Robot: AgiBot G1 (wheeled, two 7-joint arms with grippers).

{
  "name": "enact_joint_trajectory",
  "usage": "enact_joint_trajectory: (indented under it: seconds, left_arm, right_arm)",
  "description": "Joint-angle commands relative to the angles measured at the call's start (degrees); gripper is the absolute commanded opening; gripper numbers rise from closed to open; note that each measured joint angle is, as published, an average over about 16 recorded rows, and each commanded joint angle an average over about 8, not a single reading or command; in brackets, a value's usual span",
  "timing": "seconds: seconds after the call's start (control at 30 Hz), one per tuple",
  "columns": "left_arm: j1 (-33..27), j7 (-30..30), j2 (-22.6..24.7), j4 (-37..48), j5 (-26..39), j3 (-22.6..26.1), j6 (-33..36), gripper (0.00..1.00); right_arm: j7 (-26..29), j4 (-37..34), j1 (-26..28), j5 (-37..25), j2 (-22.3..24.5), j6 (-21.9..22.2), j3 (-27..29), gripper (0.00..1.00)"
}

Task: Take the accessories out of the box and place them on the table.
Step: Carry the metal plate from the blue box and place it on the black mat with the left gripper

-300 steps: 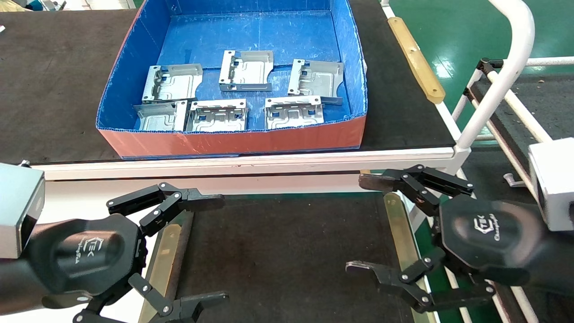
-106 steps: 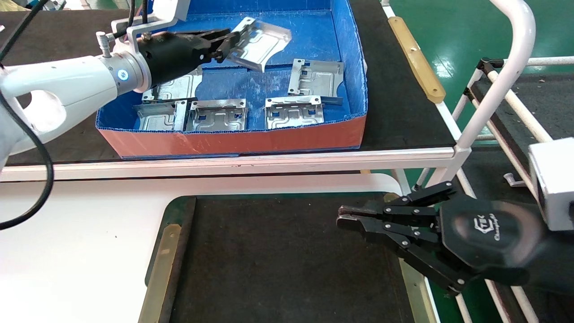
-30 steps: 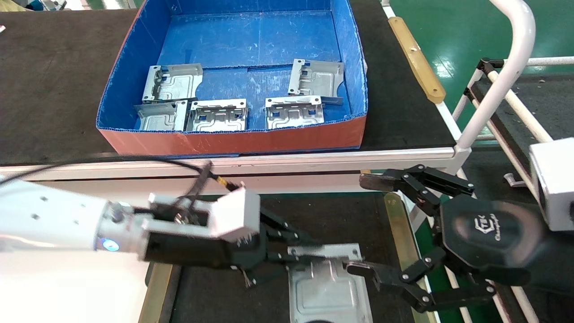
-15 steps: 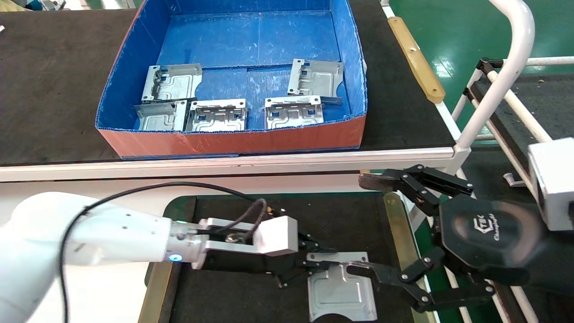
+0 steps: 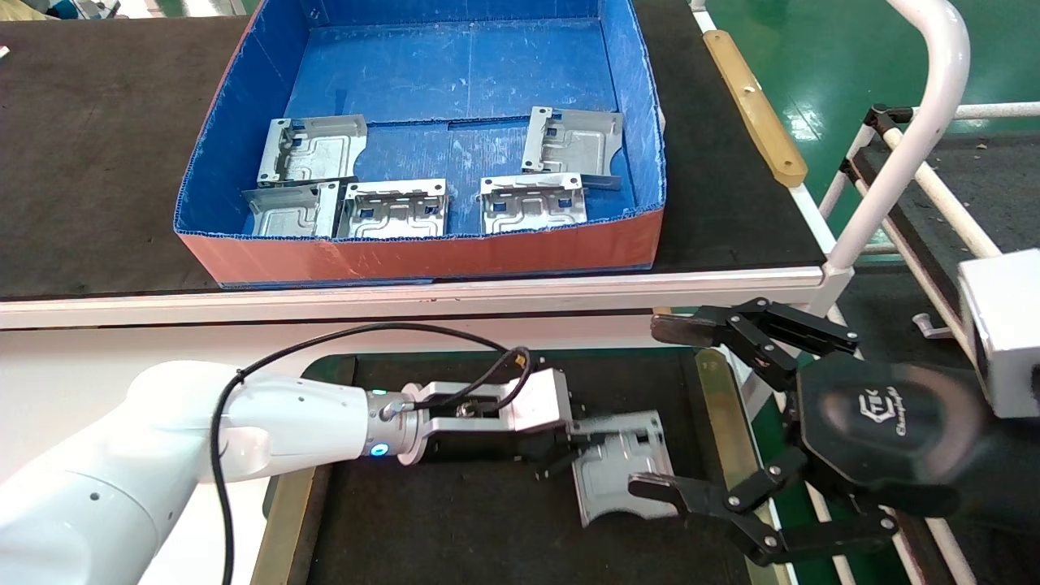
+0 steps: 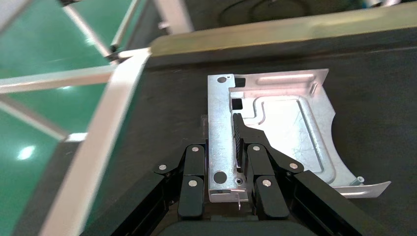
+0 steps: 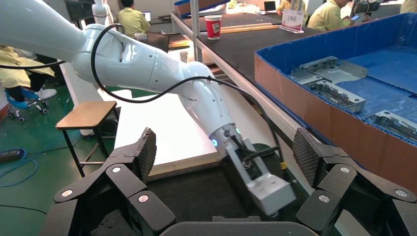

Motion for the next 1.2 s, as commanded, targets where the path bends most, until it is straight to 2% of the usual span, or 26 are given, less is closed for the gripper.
enact_joint_trajectory:
  seconds: [0.03,0.33,1.03,1.07,1.2]
  left_arm:
    - [0.16,0.88,0.46,0.31,-0.43,0.44,-2.64,0.0]
    - [1.23,-0.26,0.55,-4.21,-5.37,6.57,-9.72,0.0]
    - [1.13,1.59,0.58,-6.27,-17.18,18.42,-11.27,0.0]
    - [1.15,1.62,0.59,-6.49,-17.72,18.91,-11.52,0.02]
    - [1.21,1.64,0.62,-7.17,-19.46,20.49,-12.5,0.5]
  right_arm:
    - [0.0,0.0,0.0,0.0,0.0,0.0,0.0,1.0]
    - [0.0,0.0,0.0,0.0,0.0,0.0,0.0,1.0]
    - [0.0,0.0,0.0,0.0,0.0,0.0,0.0,1.0]
    - [0.0,0.0,0.0,0.0,0.0,0.0,0.0,1.0]
    - [0.0,-0.01,-0.01,0.0,0.0,0.01,0.0,1.0]
